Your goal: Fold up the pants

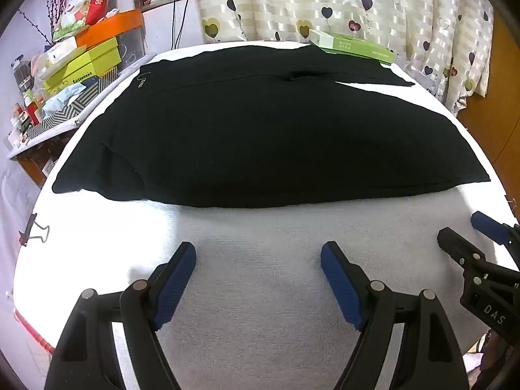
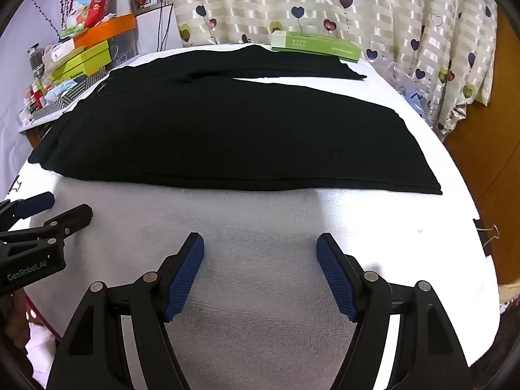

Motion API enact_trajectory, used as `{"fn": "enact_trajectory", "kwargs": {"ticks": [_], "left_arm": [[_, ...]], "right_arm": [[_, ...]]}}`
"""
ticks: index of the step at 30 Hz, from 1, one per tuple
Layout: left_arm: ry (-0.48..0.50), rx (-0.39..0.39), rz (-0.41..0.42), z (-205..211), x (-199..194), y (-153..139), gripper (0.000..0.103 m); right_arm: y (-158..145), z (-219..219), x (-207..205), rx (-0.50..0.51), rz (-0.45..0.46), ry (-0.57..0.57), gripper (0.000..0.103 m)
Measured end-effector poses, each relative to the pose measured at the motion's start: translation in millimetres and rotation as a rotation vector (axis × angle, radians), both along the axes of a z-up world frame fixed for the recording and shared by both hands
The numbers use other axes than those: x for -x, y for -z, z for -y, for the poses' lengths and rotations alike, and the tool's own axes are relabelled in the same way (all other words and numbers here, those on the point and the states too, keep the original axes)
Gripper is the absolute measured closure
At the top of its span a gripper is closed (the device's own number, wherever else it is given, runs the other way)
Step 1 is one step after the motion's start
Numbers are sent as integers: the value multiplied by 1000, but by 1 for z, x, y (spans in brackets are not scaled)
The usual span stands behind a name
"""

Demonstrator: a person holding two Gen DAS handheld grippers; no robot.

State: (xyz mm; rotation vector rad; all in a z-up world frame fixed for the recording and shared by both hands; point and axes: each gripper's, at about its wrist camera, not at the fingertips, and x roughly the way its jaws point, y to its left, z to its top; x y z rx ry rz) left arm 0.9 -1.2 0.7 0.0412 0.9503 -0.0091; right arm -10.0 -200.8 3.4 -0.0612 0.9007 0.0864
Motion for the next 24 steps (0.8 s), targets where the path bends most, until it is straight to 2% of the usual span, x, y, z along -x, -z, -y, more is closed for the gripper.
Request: {"fn": "enact_trajectory", "kwargs": {"ticks": [8, 10, 24], "left_arm": [[-5, 8, -5, 7, 0, -6, 21], [-2, 20, -3, -2, 0, 1, 21], [-14, 23, -19, -5, -1, 3, 20]], "right_arm": [[0, -1, 0, 1, -2, 0, 31], [0, -1, 0, 2, -4, 0, 31], [-1, -1, -1, 2, -7, -1, 31]]}}
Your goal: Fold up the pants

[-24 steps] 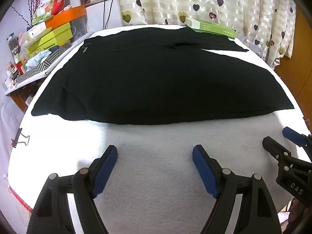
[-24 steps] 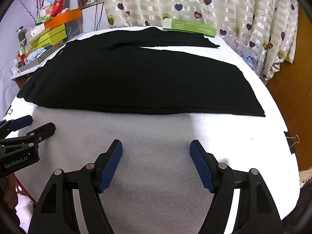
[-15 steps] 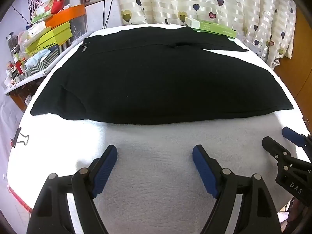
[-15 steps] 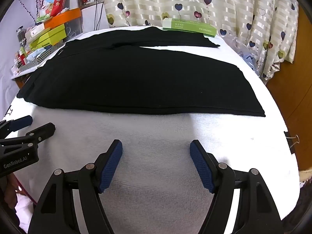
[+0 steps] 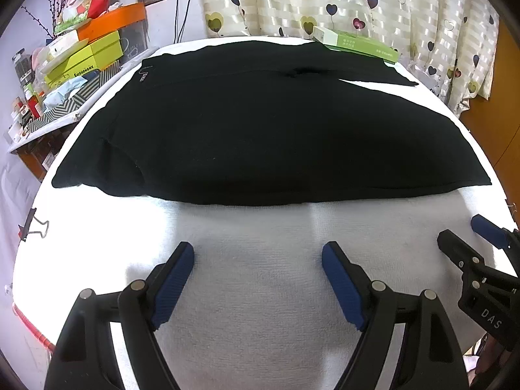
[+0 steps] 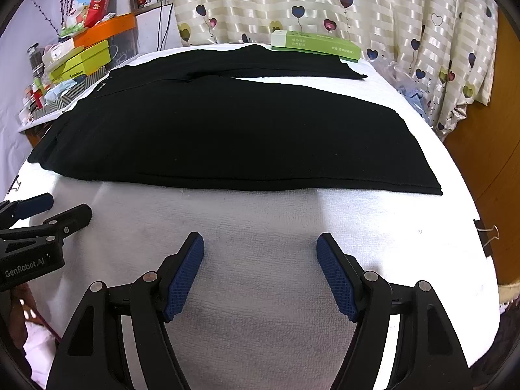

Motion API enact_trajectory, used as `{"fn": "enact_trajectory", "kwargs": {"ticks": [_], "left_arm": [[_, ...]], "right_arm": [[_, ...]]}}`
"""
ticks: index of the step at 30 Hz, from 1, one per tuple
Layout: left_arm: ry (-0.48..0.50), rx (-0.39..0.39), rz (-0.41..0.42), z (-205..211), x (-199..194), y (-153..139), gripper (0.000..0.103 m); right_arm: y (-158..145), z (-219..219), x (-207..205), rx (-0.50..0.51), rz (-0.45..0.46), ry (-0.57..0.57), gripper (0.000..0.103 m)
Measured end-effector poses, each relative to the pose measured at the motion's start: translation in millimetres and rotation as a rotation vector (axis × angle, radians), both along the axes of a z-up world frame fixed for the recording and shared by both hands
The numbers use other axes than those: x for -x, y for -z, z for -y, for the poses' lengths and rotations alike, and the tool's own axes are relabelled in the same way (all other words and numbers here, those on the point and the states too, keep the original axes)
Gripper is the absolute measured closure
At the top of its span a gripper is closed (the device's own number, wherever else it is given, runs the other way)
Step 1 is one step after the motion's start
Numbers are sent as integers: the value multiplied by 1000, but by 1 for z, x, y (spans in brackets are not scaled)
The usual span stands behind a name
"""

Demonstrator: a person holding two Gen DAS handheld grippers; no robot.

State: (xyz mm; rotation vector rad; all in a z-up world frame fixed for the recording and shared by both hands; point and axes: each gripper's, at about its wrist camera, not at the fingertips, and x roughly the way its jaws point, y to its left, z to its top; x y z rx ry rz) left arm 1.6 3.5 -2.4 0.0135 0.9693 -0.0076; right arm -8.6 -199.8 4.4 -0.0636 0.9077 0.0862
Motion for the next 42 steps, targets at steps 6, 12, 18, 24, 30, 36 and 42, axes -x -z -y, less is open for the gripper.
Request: {"fn": "enact_trajectory", "kwargs": {"ticks": [6, 12, 18, 24, 30, 36, 42], "left_arm": [[1, -2, -4, 1, 1, 1, 20], [3, -5, -3, 1, 1, 1, 20], [1, -3, 4, 1, 1, 1, 20], [3, -2, 1, 1, 2, 1, 20], [3, -4, -3, 2, 0, -1, 20], [13, -1, 1, 3, 2, -8, 29], [27, 7, 40, 4, 11, -25, 30]], "right_arm": [[0, 0, 0, 0, 0, 1, 31], [0, -1, 0, -1, -1, 4, 31], [0, 0, 0, -1, -5, 2, 31], [-1, 0, -2, 3, -17, -2, 31], [-2, 1, -2, -1, -27, 5, 31], [-12, -1, 3, 25, -4, 12, 31], [-34, -4, 12, 39, 45, 17, 31]]}}
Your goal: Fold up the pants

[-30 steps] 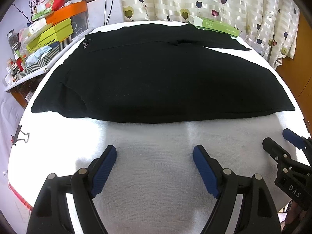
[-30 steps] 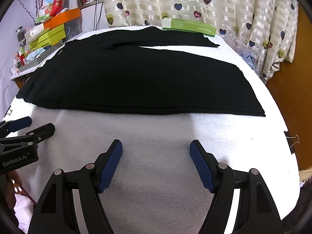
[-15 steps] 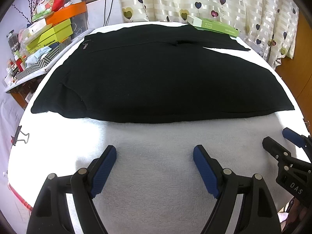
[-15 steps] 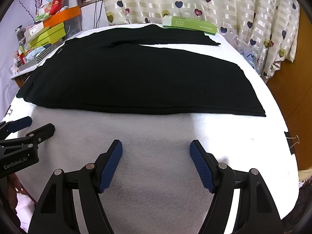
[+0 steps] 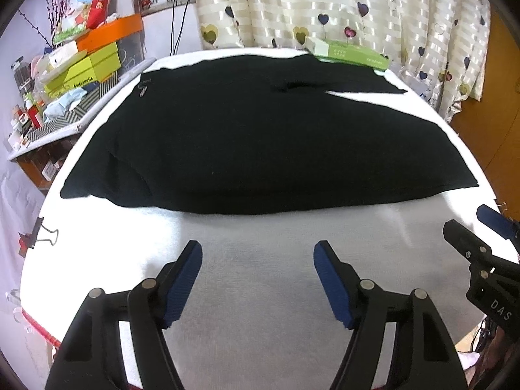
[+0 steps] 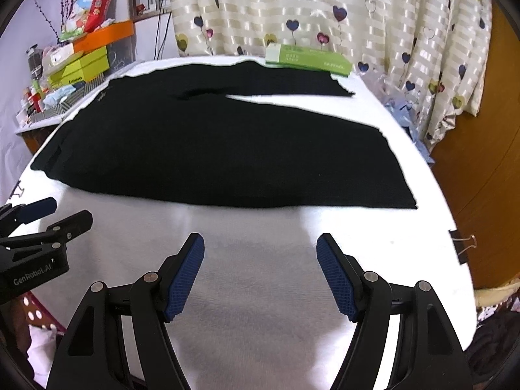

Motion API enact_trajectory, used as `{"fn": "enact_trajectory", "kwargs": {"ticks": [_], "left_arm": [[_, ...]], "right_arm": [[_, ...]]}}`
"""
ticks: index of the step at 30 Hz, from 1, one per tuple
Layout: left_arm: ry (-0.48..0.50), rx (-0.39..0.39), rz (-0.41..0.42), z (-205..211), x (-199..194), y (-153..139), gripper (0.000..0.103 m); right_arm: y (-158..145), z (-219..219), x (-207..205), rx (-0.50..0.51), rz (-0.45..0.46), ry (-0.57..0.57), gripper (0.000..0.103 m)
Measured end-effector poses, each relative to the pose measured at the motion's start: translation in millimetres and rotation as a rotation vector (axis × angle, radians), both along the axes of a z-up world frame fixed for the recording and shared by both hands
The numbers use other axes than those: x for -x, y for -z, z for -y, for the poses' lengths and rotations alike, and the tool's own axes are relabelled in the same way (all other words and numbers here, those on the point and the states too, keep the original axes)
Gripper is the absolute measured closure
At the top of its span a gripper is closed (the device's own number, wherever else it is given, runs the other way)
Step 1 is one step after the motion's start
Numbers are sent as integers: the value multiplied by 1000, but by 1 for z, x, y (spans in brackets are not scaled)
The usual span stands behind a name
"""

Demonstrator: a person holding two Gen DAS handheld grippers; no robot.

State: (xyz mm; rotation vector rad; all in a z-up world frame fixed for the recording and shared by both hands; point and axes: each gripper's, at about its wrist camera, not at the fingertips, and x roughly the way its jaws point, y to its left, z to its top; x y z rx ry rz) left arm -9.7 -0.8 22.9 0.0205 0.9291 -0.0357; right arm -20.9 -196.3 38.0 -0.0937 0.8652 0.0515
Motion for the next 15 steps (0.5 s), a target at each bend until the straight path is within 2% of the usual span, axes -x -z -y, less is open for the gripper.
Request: {"fn": "enact_trajectory", "kwargs": {"ticks": [6, 15], "left_arm": [[15, 9, 45, 1, 6, -20, 30], [30, 22, 103, 5, 13, -43, 30]], "right_arm": [[-24, -4, 11, 1, 57, -18, 31], [-42, -6, 19, 8, 104, -31, 31]]}}
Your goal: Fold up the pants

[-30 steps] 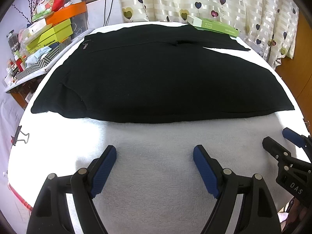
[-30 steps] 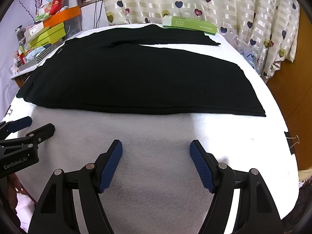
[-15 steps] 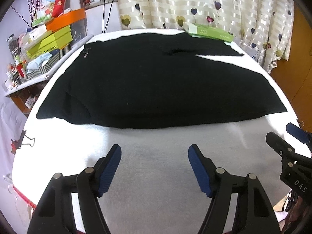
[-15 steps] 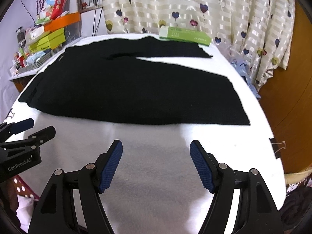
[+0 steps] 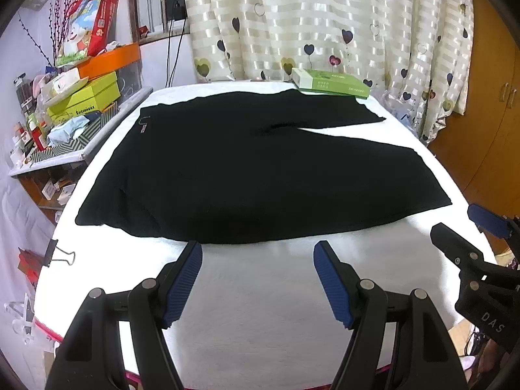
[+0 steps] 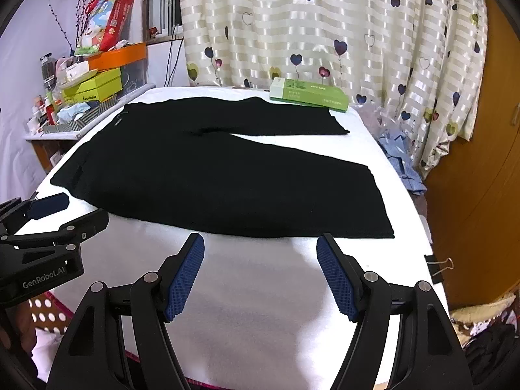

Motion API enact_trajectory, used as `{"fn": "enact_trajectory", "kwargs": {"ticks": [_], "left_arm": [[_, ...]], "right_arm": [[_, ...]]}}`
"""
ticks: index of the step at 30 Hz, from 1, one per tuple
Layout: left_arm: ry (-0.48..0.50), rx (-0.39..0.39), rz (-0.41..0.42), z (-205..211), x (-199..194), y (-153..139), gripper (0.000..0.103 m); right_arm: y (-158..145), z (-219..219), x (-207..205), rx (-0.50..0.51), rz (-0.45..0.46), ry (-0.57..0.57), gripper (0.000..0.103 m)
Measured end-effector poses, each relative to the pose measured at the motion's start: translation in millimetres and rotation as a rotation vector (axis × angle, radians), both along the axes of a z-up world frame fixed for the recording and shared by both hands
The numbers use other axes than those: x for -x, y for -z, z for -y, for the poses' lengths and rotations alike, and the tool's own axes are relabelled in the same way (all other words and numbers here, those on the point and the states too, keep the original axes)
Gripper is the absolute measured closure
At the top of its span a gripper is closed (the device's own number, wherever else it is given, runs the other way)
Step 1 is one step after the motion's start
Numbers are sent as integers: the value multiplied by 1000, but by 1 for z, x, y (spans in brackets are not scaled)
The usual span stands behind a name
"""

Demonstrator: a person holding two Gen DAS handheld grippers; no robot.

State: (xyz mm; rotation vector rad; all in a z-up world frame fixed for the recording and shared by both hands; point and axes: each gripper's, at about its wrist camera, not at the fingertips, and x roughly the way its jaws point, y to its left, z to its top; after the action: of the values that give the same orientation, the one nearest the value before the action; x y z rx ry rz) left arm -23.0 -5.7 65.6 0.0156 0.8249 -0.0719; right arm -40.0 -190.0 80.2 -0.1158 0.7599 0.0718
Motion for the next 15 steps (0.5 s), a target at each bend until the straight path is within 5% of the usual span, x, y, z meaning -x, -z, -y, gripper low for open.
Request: {"fn": "enact_trajectory", "kwargs": {"ticks": [15], "left_arm": [[-12, 12, 15, -6, 2, -2, 30]], "right_arm": [[-5, -6, 2, 8, 9, -24, 31]]}}
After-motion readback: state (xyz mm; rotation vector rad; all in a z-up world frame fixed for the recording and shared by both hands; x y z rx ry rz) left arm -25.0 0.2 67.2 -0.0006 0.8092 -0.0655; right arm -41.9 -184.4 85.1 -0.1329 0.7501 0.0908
